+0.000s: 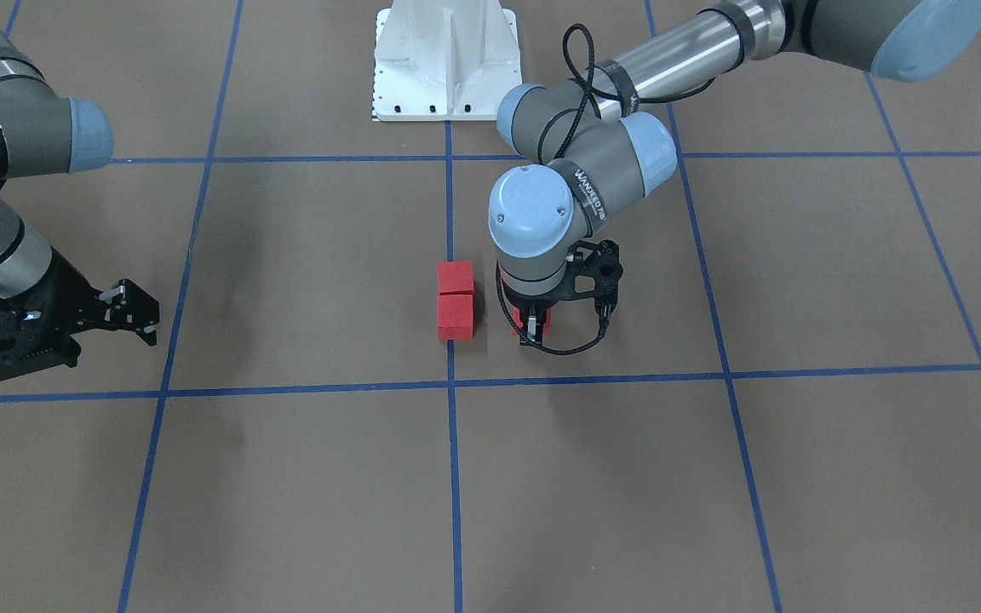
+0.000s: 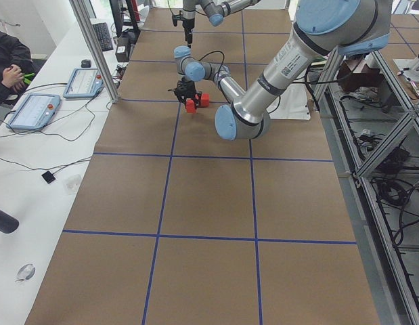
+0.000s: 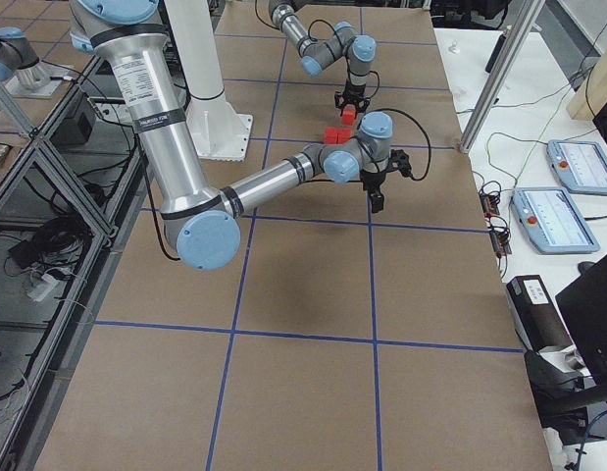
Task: Form red blocks into L shape at center
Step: 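Carry the cube with the left gripper toward the two center cubes, then set the cube beside the farther center cube, on the left gripper's side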
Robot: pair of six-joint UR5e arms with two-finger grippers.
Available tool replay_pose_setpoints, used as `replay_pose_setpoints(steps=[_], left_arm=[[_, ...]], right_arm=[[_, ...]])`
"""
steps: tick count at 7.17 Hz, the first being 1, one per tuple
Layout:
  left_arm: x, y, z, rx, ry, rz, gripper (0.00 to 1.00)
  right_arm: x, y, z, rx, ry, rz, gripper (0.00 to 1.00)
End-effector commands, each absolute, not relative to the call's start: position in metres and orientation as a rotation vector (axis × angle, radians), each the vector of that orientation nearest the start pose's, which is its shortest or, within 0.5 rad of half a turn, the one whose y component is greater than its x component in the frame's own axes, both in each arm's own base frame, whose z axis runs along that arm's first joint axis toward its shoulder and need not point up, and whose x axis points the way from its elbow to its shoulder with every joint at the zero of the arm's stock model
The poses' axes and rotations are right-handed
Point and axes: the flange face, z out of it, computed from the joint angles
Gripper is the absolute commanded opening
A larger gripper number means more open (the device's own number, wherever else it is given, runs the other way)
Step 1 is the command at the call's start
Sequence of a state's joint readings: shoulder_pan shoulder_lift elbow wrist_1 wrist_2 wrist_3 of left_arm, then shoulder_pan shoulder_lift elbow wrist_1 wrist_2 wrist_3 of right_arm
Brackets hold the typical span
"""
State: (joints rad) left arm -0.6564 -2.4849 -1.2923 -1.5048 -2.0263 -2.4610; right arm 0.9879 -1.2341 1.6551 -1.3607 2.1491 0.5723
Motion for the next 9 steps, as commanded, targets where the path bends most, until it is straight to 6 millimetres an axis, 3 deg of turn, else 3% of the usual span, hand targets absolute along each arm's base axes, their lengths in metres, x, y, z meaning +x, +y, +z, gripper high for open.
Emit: replay_pose_setpoints(steps=[1, 6, 9], left_arm=[[0.569, -0.549, 0.203, -0.555, 0.57, -1.345, 0.0], [0.595, -0.537, 0.212, -0.564, 0.582, -1.309, 0.0], [0.595, -0.537, 0.21, -0.568, 0.583, -1.316, 0.0]], right_arm=[[-0.281, -0.567, 0.411, 0.209, -0.804, -0.194, 0.99], [-0.28, -0.568, 0.411, 0.209, -0.803, -0.193, 0.99], [-0.281, -0.568, 0.412, 0.207, -0.801, -0.193, 0.99]])
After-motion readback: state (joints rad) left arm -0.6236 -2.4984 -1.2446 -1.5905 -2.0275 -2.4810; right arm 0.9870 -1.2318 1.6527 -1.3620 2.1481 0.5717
